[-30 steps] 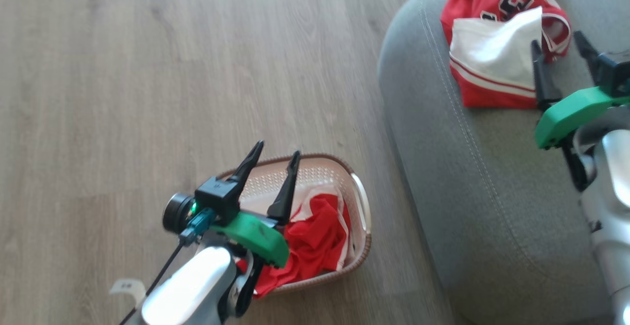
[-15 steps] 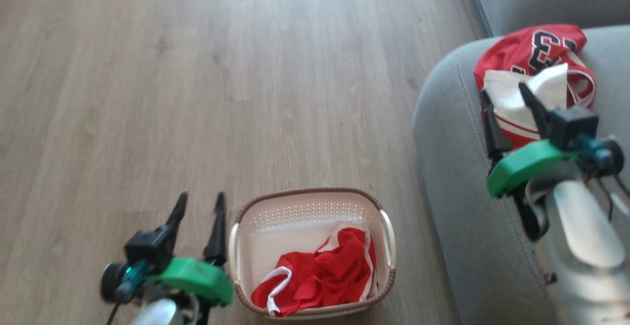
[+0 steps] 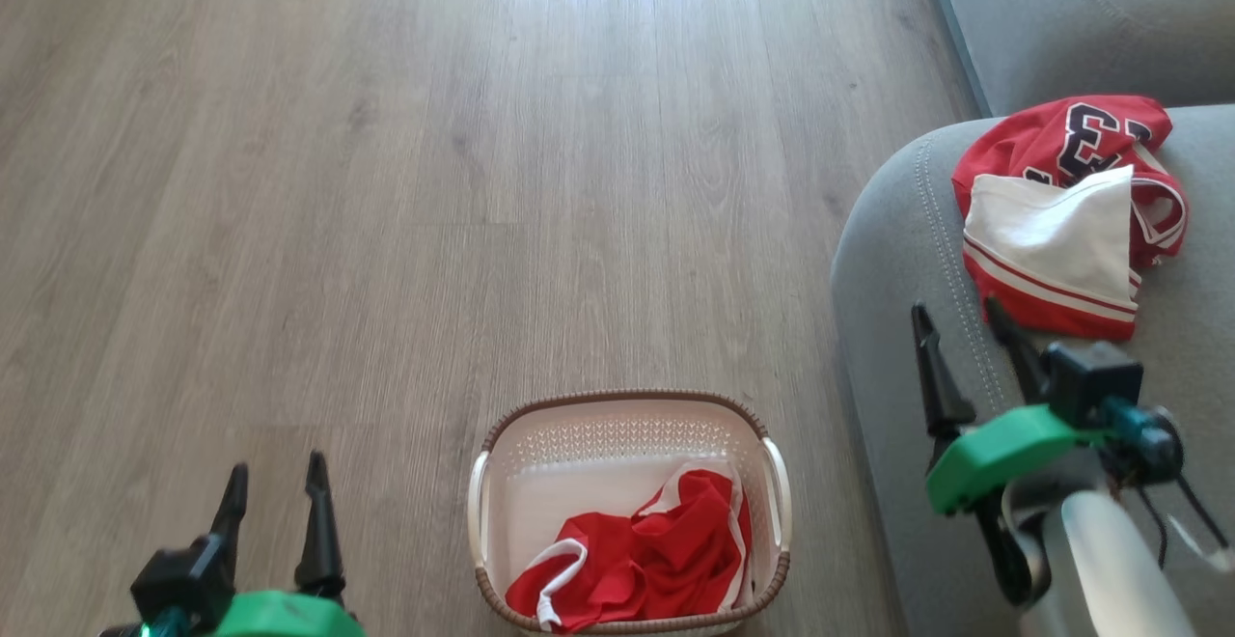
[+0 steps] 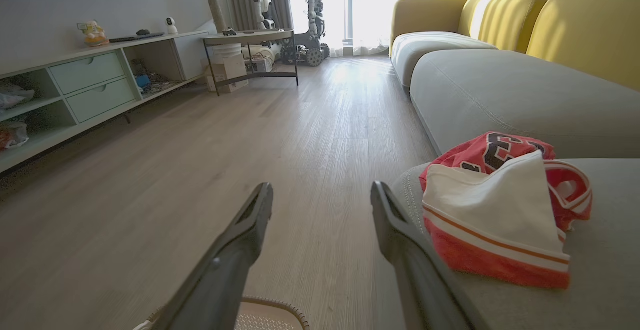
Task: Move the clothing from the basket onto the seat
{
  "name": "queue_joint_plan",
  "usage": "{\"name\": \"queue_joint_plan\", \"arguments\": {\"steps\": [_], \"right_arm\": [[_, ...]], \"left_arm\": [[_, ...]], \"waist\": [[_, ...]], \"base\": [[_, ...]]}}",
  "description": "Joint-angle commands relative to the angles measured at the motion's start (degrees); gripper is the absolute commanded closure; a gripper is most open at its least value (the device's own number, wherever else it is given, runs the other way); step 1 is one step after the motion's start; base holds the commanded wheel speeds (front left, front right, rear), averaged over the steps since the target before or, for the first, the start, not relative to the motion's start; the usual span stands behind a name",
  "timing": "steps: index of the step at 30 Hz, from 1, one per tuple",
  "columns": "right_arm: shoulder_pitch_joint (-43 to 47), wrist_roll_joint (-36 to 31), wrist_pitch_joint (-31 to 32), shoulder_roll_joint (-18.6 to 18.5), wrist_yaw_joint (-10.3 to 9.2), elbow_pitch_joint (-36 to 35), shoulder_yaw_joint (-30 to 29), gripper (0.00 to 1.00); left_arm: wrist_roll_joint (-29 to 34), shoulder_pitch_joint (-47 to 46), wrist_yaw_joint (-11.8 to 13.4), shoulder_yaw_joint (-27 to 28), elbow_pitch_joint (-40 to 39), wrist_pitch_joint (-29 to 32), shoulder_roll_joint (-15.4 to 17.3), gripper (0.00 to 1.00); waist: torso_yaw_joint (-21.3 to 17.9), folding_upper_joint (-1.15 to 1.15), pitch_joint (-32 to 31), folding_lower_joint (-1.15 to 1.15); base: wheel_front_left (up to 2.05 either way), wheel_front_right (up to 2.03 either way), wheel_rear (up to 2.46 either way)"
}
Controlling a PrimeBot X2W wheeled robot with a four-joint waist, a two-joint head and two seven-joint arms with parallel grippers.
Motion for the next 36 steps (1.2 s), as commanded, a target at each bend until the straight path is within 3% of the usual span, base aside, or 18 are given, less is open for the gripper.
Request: {"name": "queue_joint_plan", "arguments": {"steps": [1, 14, 36], "right_arm": [[0.0, 1.33, 0.37, 0.52, -0.02, -2.97, 2.04, 0.0], [7.26, 3.65, 0.29, 0.55, -0.02, -7.59, 2.38, 0.0], [7.8, 4.01, 0.29, 0.55, -0.02, -8.11, 2.05, 0.0]], "left_arm": [[0.79, -0.72, 0.25, 3.23, -2.16, -0.69, 1.74, 0.0], [0.9, 4.05, -0.46, 4.16, -2.04, -0.7, 1.15, 0.0], [0.59, 3.69, -0.8, 3.81, -1.06, -0.66, 1.48, 0.0]], "waist": [[0.02, 0.0, -0.2, 0.0], [-0.04, 0.0, -1.2, 0.0], [0.07, 0.0, -0.75, 0.0]], "base": [[0.0, 0.0, 0.0], [0.0, 0.0, 0.0], [0.0, 0.0, 0.0]]}}
